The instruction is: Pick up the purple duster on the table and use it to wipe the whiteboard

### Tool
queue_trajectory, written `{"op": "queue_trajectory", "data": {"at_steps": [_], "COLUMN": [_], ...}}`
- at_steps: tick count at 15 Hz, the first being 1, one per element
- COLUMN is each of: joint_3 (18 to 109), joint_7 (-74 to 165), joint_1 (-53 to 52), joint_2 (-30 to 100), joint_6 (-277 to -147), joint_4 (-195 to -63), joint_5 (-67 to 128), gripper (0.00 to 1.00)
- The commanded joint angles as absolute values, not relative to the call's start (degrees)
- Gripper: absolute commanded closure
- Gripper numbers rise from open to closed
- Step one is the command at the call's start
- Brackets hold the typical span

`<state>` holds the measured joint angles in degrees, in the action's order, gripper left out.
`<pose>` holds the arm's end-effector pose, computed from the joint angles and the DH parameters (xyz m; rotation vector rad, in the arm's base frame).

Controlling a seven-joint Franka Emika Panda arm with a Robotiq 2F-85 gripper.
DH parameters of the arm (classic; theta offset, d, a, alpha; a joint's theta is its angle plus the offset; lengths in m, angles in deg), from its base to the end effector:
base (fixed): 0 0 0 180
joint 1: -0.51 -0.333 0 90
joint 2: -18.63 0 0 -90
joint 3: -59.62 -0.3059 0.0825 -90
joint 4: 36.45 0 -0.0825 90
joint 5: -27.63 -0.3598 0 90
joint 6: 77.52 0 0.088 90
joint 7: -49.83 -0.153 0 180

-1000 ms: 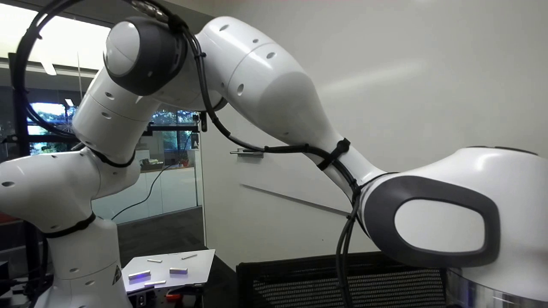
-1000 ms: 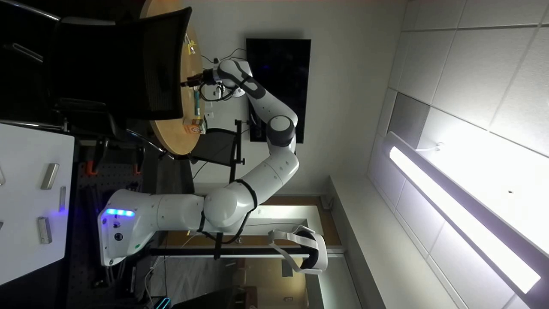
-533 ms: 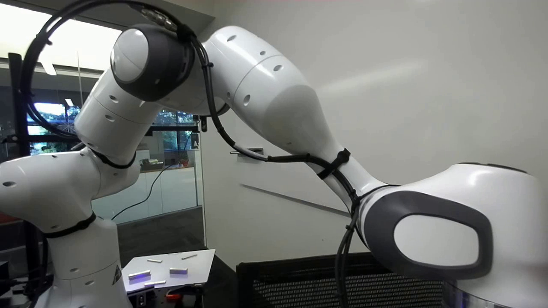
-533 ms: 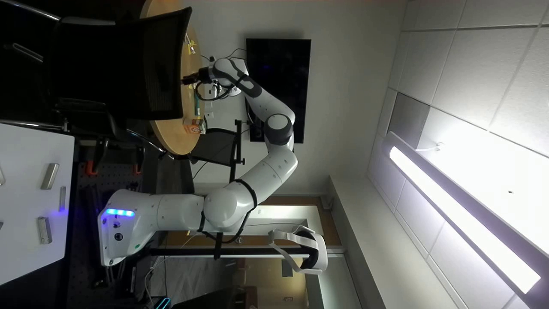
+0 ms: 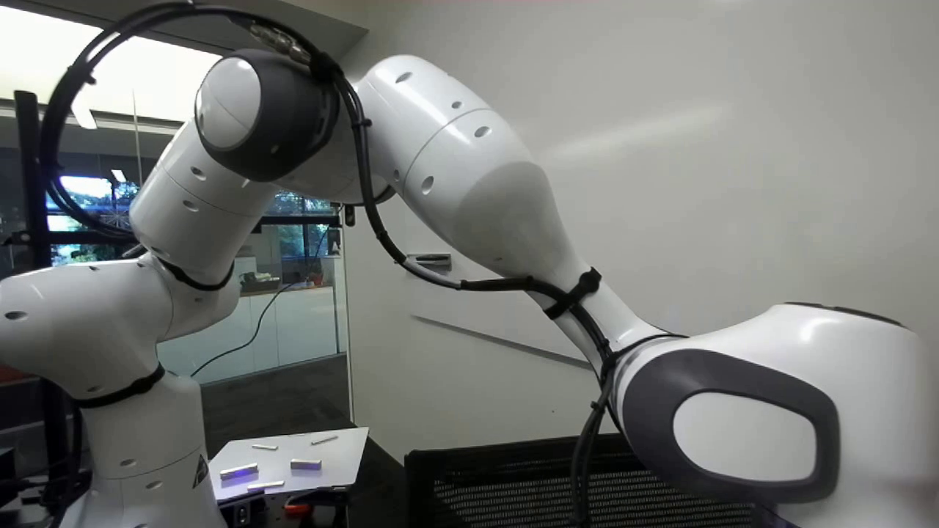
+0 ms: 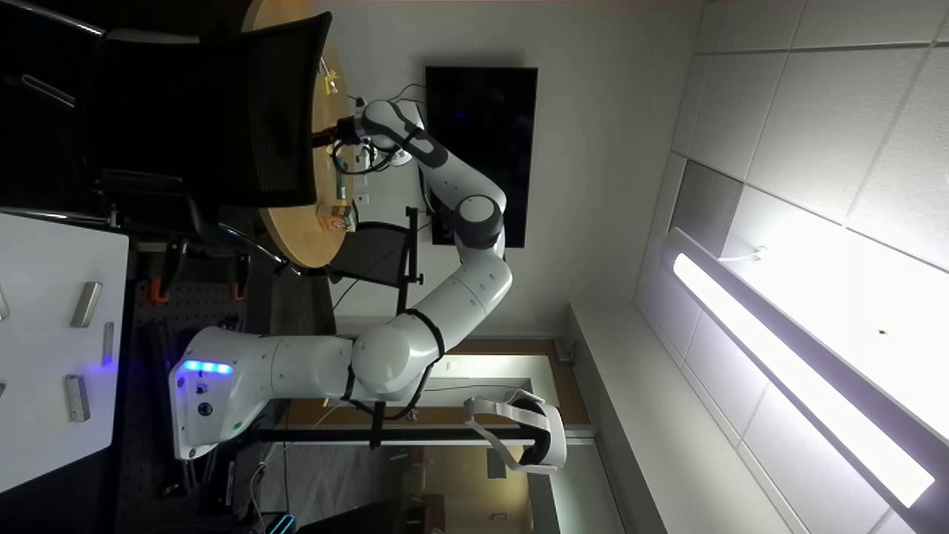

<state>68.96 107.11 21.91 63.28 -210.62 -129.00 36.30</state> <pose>0.5655 -0.3365 0.1328 2.8712 0.9094 -0.3056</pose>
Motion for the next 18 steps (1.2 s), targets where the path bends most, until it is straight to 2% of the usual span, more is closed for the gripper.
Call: {"op": "queue_trajectory", "data": {"at_steps": [1, 18], "joint_3": [68.08, 66.87], "joint_7": [107.12, 106.46], "joint_1": [22.59, 23.36], "joint_2": [64.36, 72.77], "joint_6": [-210.74, -214.14], "joint_4": [-127.88, -121.41], "joint_5": [37.18, 36.59], "gripper": [0.00, 0.00]}}
